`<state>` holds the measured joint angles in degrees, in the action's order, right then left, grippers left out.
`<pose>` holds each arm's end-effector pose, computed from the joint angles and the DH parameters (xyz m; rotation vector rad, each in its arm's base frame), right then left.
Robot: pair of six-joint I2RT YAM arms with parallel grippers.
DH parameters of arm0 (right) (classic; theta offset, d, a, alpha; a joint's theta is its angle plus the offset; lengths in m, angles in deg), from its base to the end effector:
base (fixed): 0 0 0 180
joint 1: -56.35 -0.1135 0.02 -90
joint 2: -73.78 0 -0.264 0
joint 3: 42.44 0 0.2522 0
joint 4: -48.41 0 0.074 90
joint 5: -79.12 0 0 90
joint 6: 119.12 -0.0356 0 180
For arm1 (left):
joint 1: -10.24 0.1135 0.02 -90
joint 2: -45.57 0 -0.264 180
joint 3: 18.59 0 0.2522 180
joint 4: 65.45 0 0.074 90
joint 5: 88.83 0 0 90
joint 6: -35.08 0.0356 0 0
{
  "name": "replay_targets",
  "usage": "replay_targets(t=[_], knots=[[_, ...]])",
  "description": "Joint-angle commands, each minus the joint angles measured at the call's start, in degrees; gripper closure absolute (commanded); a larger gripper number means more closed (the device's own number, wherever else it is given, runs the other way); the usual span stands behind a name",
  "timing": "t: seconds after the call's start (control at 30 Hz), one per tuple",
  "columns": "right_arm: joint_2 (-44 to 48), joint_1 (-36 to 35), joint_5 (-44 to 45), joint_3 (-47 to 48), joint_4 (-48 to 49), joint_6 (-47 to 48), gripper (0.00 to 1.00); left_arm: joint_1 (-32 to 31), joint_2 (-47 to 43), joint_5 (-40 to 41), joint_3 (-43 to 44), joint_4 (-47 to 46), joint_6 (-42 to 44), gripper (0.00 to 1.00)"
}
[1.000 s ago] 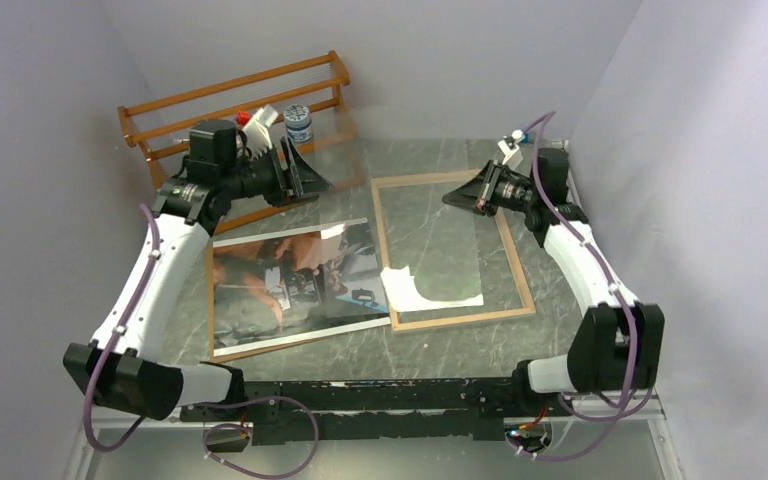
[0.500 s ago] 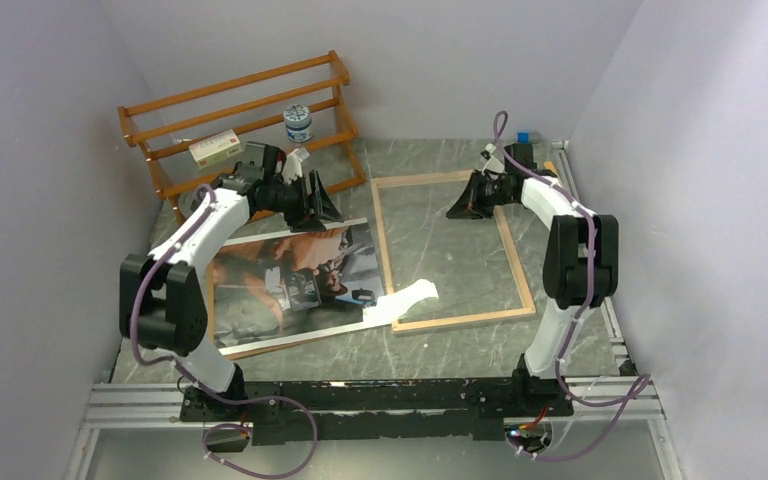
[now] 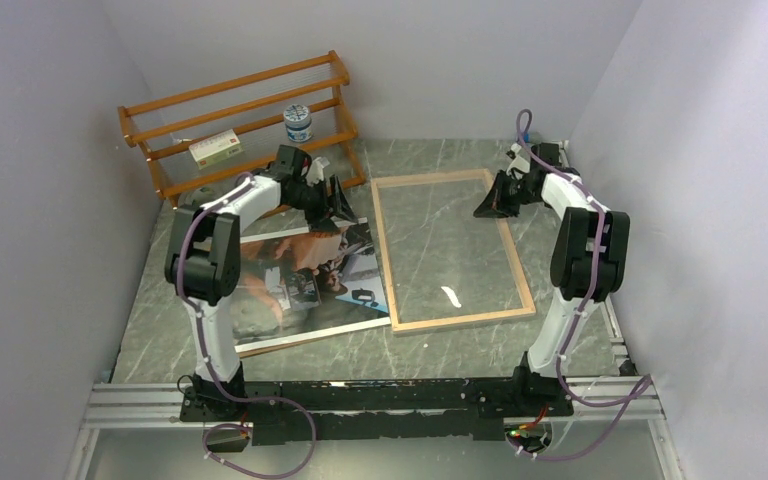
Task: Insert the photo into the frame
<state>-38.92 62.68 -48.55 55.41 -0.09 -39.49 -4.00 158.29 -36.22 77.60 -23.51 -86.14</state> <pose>0.4114 -0.0237 0.2011 0.1674 2.5678 0.8958 0.3991 -0.1236 0.1981 -0.1417 2.6750 -1.1231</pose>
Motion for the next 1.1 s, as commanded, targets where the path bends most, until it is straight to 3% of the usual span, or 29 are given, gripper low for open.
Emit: replay_targets(t=[0.0, 0.33, 1.07], knots=[[2.21, 0.44, -2.24, -1.92, 4.76, 0.8, 1.0, -2.82, 4.58, -0.79, 6.44, -2.12, -0.66, 0.31], [2.07, 0.96, -2.31, -3.58, 5.93, 1.17, 1.0, -4.03, 12.1, -1.02, 13.42, -1.87, -2.12, 0.33], [-0.39, 1.58, 0.58, 0.3, -1.45, 8.88, 1.0, -5.36, 13.84, 0.91, 15.48, 1.7, -1.36, 0.36]])
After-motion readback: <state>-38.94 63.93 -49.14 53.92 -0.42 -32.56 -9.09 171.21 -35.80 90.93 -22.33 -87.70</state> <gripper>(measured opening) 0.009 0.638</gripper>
